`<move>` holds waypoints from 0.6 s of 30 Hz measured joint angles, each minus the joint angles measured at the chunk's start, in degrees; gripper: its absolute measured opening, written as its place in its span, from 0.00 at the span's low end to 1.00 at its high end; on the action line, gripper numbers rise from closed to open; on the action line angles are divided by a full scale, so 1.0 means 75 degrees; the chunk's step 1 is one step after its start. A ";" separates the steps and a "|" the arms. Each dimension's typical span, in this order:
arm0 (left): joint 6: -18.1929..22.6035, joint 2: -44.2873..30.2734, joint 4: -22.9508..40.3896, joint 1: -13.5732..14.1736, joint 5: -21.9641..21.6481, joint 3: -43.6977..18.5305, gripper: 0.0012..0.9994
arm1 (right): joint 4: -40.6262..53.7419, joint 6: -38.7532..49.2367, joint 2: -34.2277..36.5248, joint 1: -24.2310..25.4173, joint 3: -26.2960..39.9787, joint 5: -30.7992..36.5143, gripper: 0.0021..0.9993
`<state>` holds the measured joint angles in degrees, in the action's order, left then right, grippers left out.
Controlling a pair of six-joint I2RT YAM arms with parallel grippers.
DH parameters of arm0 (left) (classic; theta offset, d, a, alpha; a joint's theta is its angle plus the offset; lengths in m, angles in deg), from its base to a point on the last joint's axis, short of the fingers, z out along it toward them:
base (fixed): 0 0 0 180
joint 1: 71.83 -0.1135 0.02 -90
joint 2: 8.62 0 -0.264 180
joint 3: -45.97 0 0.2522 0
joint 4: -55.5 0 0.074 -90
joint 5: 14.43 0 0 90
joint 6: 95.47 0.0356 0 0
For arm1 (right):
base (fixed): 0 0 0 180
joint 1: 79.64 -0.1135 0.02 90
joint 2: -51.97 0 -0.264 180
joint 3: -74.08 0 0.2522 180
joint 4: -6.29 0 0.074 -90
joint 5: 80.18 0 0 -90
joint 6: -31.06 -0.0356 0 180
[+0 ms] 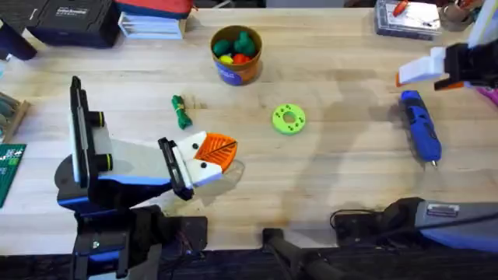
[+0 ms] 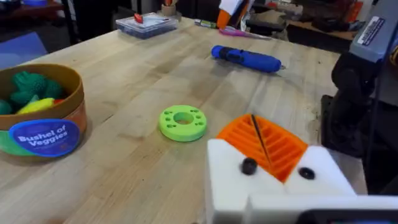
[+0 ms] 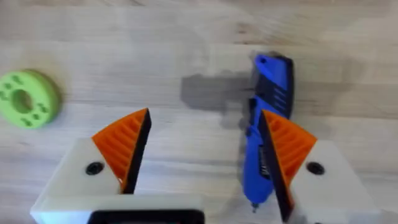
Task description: Pick up the gripper from the table and insert it into the empty holder that is missing its gripper. Then pick up a screw, insert it into the mounting hole, and use the screwdriver to tighten it. Finally, clean up the table by picking up the vegetable and placing it into the bucket.
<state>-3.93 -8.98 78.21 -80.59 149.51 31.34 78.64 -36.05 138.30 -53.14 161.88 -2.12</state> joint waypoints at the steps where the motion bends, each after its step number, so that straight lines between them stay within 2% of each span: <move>1: 0.0000 0.0000 0.0003 0.0000 0.0000 0.0000 0.01 | -0.0003 0.0113 0.0132 0.0052 0.0000 0.0164 0.99; 9: 0.0000 0.0000 0.0003 0.0000 0.0000 0.0000 0.01 | -0.0359 0.0920 0.0977 0.0105 0.0000 0.1846 0.99; 18: 0.0000 0.0000 0.0002 0.0000 0.0002 0.0000 0.01 | -0.0557 0.1351 0.1992 0.0105 0.0000 0.2253 0.99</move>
<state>-3.93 -8.98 78.23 -80.59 149.52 31.34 74.46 -25.92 153.25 -52.35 161.88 14.77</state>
